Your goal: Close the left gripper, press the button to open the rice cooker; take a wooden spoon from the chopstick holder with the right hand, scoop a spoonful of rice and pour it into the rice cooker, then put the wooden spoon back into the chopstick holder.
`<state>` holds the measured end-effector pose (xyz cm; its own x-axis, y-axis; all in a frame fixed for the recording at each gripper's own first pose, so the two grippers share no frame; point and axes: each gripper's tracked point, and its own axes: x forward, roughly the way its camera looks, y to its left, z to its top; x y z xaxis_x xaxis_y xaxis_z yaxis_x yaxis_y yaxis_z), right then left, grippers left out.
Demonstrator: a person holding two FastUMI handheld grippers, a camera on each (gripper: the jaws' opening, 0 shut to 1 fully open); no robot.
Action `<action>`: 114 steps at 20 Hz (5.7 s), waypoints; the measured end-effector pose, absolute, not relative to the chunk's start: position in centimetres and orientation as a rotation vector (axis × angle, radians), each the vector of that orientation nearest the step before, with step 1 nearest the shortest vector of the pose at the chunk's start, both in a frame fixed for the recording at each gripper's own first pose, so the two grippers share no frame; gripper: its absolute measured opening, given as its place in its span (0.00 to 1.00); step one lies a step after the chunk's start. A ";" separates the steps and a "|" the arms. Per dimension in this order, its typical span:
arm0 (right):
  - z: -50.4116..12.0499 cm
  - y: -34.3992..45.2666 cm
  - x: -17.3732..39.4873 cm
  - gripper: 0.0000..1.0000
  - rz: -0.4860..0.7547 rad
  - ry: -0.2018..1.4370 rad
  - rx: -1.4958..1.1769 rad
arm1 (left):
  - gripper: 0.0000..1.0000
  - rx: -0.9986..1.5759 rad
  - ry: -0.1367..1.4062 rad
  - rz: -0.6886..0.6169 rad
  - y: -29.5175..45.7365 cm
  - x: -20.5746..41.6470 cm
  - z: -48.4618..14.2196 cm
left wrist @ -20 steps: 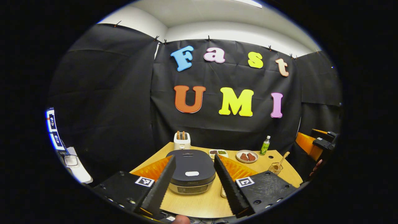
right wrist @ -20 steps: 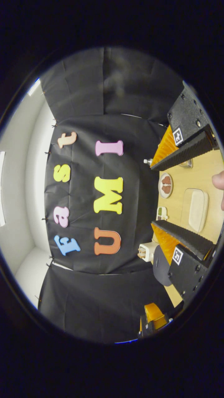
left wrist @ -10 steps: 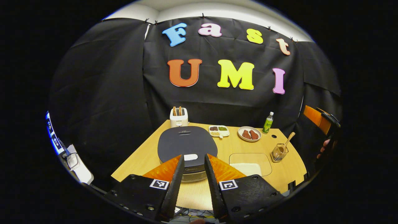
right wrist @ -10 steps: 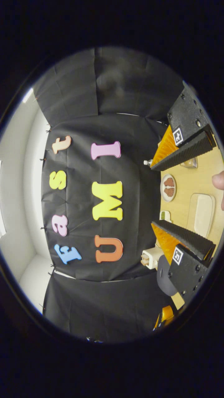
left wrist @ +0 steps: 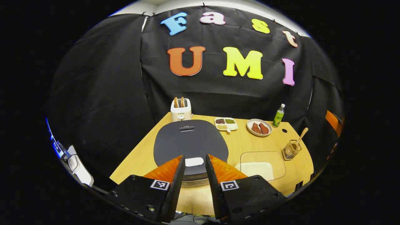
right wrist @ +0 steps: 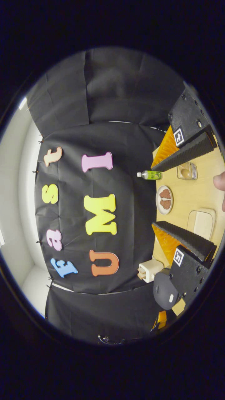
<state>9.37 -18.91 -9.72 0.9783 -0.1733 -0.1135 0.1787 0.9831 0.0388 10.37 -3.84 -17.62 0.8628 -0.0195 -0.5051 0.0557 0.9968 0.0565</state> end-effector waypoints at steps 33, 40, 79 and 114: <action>-12.6 -25.1 8.5 1.00 -0.236 0.176 0.079 | 0.00 -0.124 0.874 0.001 -4.1 13.0 -25.6; -11.0 -26.7 8.8 1.00 -0.271 0.137 0.080 | 0.00 -0.155 0.513 -0.006 -4.8 16.4 -15.0; -33.3 -35.7 26.3 0.94 -0.100 0.576 0.278 | 0.95 0.081 0.226 0.237 -6.8 11.3 -8.3; -7.3 -13.3 7.3 0.08 -0.203 0.198 0.198 | 0.95 -0.020 0.071 -0.049 9.8 1.0 -3.1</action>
<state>7.29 -13.30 -7.34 0.9602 -0.1793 -0.2141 0.2181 0.9602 0.1743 1.02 9.80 -3.12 0.9963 -0.0495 -0.0704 0.0481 0.9986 -0.0215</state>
